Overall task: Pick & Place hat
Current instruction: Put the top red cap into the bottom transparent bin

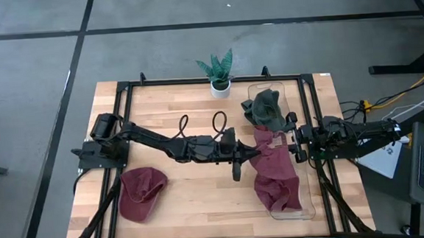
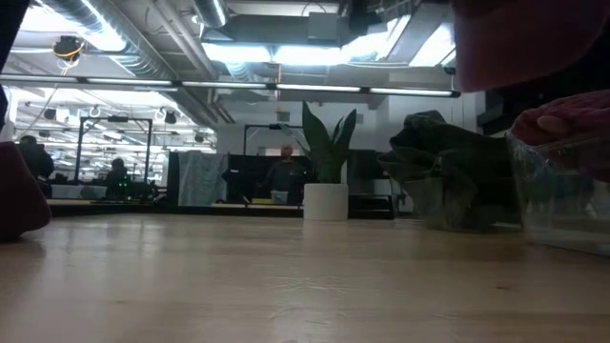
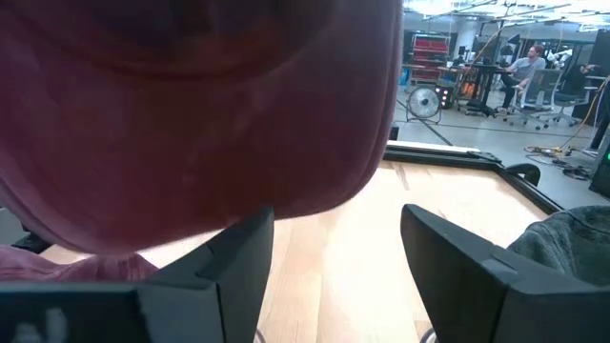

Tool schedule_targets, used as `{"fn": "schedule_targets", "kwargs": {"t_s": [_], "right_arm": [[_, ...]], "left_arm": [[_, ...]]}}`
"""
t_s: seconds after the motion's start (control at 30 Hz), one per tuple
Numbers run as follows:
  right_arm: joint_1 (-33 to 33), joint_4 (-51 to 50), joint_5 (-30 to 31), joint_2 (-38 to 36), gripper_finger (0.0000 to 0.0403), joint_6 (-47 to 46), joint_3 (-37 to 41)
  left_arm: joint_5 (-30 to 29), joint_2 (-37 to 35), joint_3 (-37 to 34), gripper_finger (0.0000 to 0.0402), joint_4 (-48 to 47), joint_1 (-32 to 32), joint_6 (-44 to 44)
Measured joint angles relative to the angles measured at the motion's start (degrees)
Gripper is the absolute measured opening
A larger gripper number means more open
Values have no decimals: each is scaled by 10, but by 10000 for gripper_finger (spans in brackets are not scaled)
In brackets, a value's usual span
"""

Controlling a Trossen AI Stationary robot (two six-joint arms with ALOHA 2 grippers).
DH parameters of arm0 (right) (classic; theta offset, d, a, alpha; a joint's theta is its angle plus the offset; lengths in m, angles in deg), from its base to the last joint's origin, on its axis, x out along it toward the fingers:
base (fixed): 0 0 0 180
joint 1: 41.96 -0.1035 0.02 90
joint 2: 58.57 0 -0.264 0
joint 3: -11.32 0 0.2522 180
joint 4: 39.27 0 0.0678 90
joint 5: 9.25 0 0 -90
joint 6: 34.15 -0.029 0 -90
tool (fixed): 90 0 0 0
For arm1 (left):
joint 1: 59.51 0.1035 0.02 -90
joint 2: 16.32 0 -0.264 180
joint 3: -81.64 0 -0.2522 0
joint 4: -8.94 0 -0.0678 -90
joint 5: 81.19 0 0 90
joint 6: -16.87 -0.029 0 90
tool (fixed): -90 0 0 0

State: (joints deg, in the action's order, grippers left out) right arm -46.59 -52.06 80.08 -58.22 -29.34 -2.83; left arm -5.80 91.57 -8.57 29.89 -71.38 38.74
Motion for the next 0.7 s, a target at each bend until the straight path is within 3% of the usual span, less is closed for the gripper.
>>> {"fn": "schedule_targets", "kwargs": {"t_s": [0.3,0.57,0.7], "right_arm": [[0,0,0,0,229,0,0],[0,0,0,0,229,0,0],[0,0,0,0,229,0,0]], "left_arm": [[1,0,20,3,12,16,-47],[-3,42,106,3,-66,20,-96],[24,78,162,3,-82,27,-100]]}}
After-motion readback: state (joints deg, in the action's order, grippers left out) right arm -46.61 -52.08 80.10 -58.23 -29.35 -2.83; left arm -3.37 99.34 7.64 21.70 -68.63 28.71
